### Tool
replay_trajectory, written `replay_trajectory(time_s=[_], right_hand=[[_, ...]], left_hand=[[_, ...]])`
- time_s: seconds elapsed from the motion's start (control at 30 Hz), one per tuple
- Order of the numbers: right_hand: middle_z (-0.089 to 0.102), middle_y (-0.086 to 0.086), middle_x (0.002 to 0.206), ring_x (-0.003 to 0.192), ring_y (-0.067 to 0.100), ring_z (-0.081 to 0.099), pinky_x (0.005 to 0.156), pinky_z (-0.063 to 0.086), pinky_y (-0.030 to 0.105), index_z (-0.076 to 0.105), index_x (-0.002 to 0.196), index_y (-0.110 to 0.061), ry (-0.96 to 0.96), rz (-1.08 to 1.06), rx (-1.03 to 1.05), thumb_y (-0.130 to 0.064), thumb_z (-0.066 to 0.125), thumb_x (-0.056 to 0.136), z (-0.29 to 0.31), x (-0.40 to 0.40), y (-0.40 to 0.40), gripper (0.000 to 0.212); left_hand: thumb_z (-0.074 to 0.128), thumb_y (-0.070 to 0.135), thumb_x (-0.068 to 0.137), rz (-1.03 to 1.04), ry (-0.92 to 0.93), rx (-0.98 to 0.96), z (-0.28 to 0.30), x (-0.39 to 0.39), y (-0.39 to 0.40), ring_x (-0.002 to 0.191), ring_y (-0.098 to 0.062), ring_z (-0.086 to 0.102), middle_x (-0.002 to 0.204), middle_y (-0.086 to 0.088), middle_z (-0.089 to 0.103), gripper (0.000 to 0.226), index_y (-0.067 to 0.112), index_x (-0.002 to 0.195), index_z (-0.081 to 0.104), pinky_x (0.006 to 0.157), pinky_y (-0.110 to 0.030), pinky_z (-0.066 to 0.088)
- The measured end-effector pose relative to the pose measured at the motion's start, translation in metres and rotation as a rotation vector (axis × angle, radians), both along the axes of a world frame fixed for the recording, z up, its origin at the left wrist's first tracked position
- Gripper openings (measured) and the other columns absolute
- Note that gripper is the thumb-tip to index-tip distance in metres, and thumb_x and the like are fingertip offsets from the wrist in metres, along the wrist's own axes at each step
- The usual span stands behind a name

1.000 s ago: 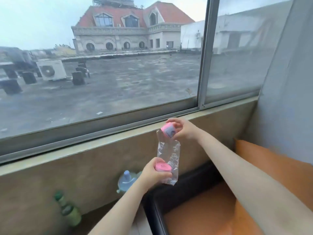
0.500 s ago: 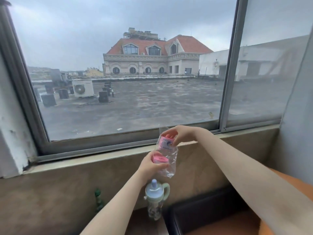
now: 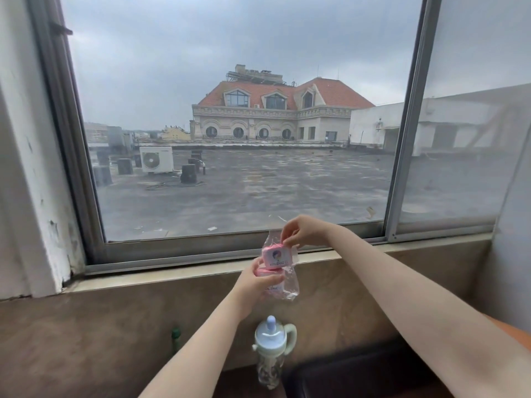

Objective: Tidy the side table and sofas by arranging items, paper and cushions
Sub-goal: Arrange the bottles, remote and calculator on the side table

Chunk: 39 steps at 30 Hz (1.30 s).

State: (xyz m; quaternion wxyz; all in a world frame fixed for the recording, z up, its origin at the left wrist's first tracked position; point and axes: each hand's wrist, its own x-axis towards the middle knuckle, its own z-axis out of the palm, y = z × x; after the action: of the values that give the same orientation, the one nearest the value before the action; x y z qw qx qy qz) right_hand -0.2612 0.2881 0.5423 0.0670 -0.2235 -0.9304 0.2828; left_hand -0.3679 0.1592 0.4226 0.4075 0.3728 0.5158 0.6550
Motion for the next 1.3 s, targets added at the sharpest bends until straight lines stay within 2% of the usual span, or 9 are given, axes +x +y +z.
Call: replay_trajectory(time_s=[0.1,0.2,0.33,0.47,0.63,0.73,0.93,1.17,1.3], right_hand=[[0.064,-0.002,0.088,0.077,0.007,0.059,0.068,0.050,0.020,0.065,0.108,-0.006,-0.036,0.007,-0.078,-0.021,0.057,0.093,0.007,0.003,-0.006,0.022],[0.063,-0.006,0.093,0.071,0.002,0.056,0.060,0.045,0.011,0.065,0.113,-0.011,-0.062,0.045,0.029,-0.011,0.070,0.082,0.005,0.002,-0.010,0.032],[0.061,0.000,0.071,0.057,0.010,0.056,0.056,0.049,0.017,0.063,0.078,-0.007,0.036,0.007,0.173,0.006,0.068,0.077,-0.001,-0.009,-0.013,0.014],[0.055,-0.002,0.063,0.054,0.008,0.053,0.051,0.044,0.011,0.050,0.064,-0.017,0.059,0.015,0.203,0.006,0.063,0.082,0.009,-0.012,-0.014,0.032],[0.057,-0.004,0.075,0.067,0.009,0.052,0.058,0.040,0.015,0.054,0.084,-0.013,-0.029,0.079,0.159,-0.002,0.068,0.081,0.016,-0.014,-0.018,0.018],[0.057,0.000,0.093,0.082,0.015,0.054,0.063,0.043,0.017,0.055,0.109,-0.008,-0.081,0.038,0.212,-0.003,0.075,0.074,0.014,-0.016,-0.018,0.040],[0.054,-0.005,0.077,0.077,0.015,0.053,0.064,0.043,0.016,0.061,0.102,-0.002,0.006,0.066,0.216,0.003,0.063,0.083,0.018,-0.026,-0.020,0.020],[0.053,-0.002,0.072,0.069,0.012,0.047,0.065,0.041,0.020,0.060,0.080,-0.015,0.094,0.118,0.179,0.008,0.057,0.083,0.024,-0.040,-0.026,0.024],[0.060,0.000,0.083,0.079,0.014,0.054,0.070,0.042,0.023,0.060,0.079,-0.015,0.025,0.064,0.336,-0.004,0.065,0.083,0.022,-0.041,-0.023,0.013]], left_hand=[[0.075,0.005,0.057,0.013,-0.097,0.039,0.001,-0.003,-0.005,0.080,-0.022,0.066,0.095,-0.010,0.068,0.059,0.013,0.112,0.056,0.064,-0.030,0.055],[0.073,0.006,0.058,0.000,-0.122,0.057,0.003,-0.005,-0.008,0.080,-0.022,0.066,0.094,-0.008,0.068,0.054,0.015,0.108,0.055,0.063,-0.030,0.055],[0.074,0.007,0.060,-0.069,-0.078,0.022,0.009,-0.003,-0.010,0.082,-0.022,0.066,0.097,-0.008,0.066,0.056,0.015,0.111,0.054,0.068,-0.033,0.055],[0.074,-0.002,0.070,-0.109,-0.086,-0.010,0.012,-0.005,-0.011,0.077,-0.020,0.068,0.095,-0.007,0.066,0.050,0.018,0.111,0.053,0.064,-0.032,0.058],[0.065,-0.010,0.079,-0.054,-0.106,0.002,0.008,-0.009,-0.009,0.079,-0.022,0.068,0.100,-0.010,0.064,0.047,0.017,0.115,0.052,0.060,-0.030,0.056],[0.066,-0.009,0.077,-0.023,-0.112,0.038,0.005,-0.012,-0.007,0.082,-0.022,0.067,0.100,-0.010,0.065,0.049,0.017,0.116,0.052,0.060,-0.029,0.055],[0.072,-0.008,0.073,-0.035,-0.116,0.071,0.008,-0.019,-0.004,0.079,-0.021,0.067,0.098,-0.010,0.065,0.053,0.016,0.115,0.052,0.059,-0.027,0.055],[0.093,0.017,0.043,-0.141,-0.187,0.097,0.007,-0.028,-0.001,0.087,-0.027,0.067,0.108,-0.015,0.062,0.096,0.011,0.127,0.046,0.064,-0.036,0.056],[0.082,0.010,0.057,-0.092,-0.170,0.098,0.006,-0.029,-0.002,0.083,-0.025,0.066,0.104,-0.013,0.062,0.077,0.010,0.125,0.047,0.061,-0.033,0.055]])
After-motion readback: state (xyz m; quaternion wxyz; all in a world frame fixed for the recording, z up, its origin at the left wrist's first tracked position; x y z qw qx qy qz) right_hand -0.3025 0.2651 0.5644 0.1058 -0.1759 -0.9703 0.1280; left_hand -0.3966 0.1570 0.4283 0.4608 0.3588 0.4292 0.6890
